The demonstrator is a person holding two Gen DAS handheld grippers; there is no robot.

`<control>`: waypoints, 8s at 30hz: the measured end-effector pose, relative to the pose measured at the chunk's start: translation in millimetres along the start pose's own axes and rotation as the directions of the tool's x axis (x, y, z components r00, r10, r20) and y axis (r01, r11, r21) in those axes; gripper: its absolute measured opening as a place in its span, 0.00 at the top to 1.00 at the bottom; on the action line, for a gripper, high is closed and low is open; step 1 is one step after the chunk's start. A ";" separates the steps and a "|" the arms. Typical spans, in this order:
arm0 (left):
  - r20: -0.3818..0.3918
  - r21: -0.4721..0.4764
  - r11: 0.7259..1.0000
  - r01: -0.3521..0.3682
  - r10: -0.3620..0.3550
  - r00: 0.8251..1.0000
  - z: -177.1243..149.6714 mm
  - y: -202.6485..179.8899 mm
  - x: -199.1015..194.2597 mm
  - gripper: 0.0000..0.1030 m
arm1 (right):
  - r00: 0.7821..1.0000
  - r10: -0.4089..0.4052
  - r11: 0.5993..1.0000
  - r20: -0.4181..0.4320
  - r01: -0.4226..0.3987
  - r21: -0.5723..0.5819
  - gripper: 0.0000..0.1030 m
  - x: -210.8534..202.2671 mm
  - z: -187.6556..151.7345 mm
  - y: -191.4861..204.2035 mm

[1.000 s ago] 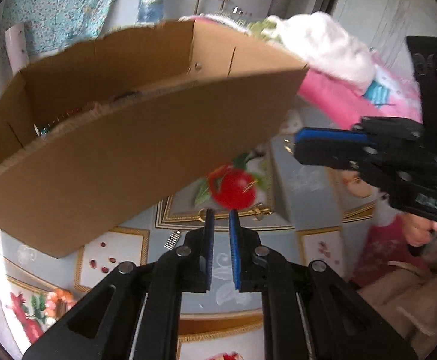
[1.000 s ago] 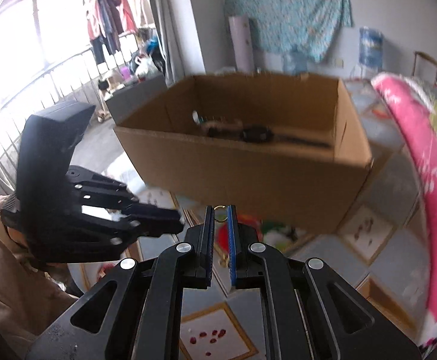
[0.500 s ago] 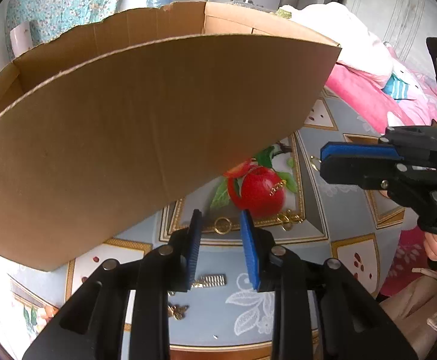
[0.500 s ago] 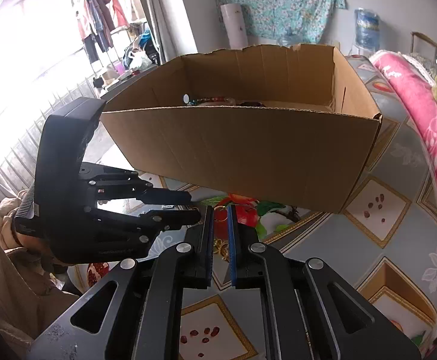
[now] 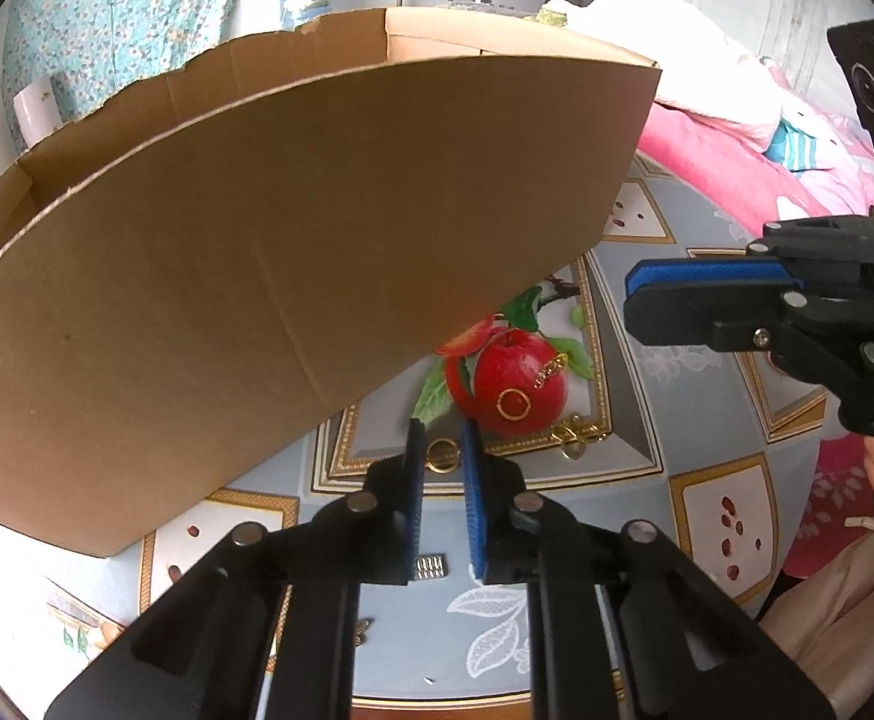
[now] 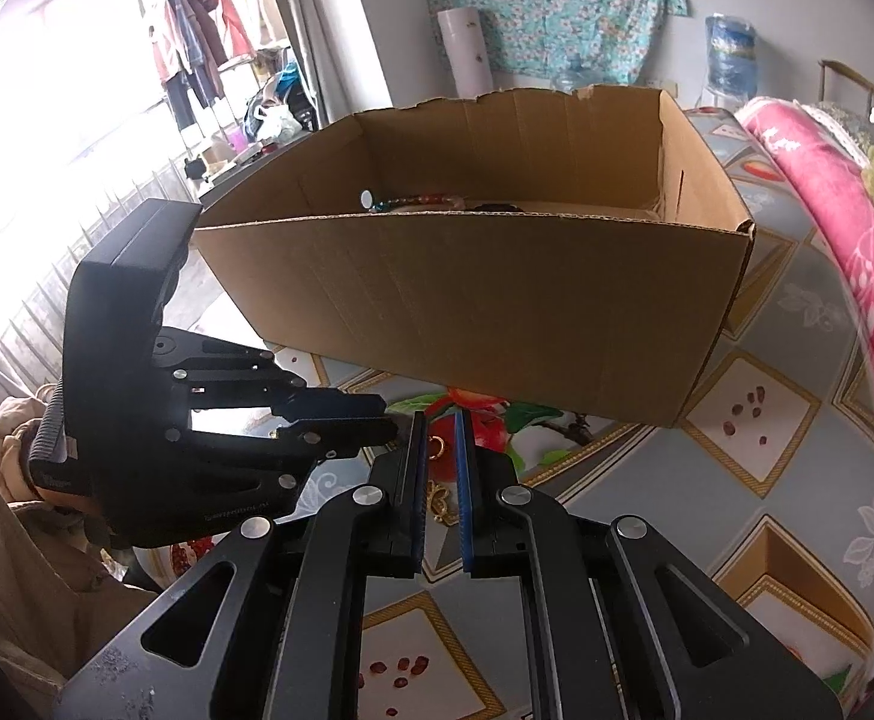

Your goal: Organize jewelry

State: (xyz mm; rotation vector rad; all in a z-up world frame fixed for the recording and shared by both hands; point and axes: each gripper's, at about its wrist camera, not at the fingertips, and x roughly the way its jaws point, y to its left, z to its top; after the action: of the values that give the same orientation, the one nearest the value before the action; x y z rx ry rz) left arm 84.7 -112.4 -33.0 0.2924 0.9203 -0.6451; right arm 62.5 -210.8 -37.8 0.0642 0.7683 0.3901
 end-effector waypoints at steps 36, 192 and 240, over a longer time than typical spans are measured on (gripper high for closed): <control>0.024 -0.077 0.997 0.019 -0.017 1.000 -12.0 14.4 -6.5 0.91 | 0.989 -0.087 0.977 -0.118 0.061 -0.204 0.92 60.6 2.1 27.0; 0.266 -0.277 0.960 -0.024 0.100 0.959 20.5 89.1 -131.7 0.65 | 0.972 -0.057 0.998 0.227 0.054 0.020 0.68 -69.3 55.8 -30.0; 0.022 -0.177 0.981 -0.075 0.081 0.997 -50.7 45.6 -45.5 0.76 | 0.982 0.111 0.953 -0.151 -0.148 -0.265 0.82 77.5 -3.6 81.7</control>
State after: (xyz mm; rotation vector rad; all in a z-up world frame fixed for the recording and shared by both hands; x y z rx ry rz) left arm 61.0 -34.1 -27.3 0.1598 0.9268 -0.4910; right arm 84.3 -107.0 -75.8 -0.1751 0.8385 0.6285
